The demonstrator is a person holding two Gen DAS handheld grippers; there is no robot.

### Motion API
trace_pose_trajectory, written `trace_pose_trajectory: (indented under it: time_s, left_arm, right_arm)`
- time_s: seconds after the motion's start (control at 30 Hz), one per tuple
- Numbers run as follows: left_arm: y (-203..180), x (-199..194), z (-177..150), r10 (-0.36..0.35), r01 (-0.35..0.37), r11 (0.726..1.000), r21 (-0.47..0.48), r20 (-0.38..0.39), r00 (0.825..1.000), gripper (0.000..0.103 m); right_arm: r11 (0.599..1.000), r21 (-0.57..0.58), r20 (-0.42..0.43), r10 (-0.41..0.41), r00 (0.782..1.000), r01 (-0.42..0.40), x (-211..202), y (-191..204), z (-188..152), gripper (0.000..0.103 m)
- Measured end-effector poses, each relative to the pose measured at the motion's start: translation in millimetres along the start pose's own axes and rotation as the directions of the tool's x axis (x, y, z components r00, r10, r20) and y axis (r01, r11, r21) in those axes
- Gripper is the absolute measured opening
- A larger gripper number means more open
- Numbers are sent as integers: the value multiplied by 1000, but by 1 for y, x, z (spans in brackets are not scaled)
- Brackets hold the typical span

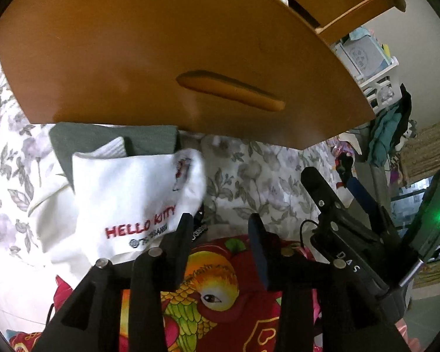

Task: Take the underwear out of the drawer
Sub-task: 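Open the left gripper to release the Hello Kitty cloth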

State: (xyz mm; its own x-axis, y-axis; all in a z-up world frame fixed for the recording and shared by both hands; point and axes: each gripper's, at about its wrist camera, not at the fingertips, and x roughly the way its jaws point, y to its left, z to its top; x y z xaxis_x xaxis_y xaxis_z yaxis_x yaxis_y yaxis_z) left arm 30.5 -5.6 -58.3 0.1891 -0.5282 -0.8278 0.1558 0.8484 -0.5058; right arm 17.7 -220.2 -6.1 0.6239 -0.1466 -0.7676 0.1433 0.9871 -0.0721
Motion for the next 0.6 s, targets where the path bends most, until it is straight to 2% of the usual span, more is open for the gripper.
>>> trace_pose_trajectory:
  time_s: [0.1, 0.23, 0.33, 0.6]
  left_arm:
    - [1, -10, 1, 37, -37, 999, -8, 35, 999, 41]
    - [7, -28, 4, 105, -103, 994, -23, 98, 990, 56]
    - [14, -40, 6, 118, -112, 992, -51, 131, 984, 60]
    - [20, -53, 6, 193, -179, 980, -89, 188, 963, 81]
  right_arm:
    - [1000, -2, 0, 0, 1000, 0, 0, 0, 0, 103]
    - [1000, 0, -1, 0, 1000, 0, 0, 0, 0, 103]
    - [1000, -2, -2, 0, 1000, 0, 0, 0, 0, 103]
    - [1000, -2, -1, -1, 1000, 1, 0, 0, 0, 103]
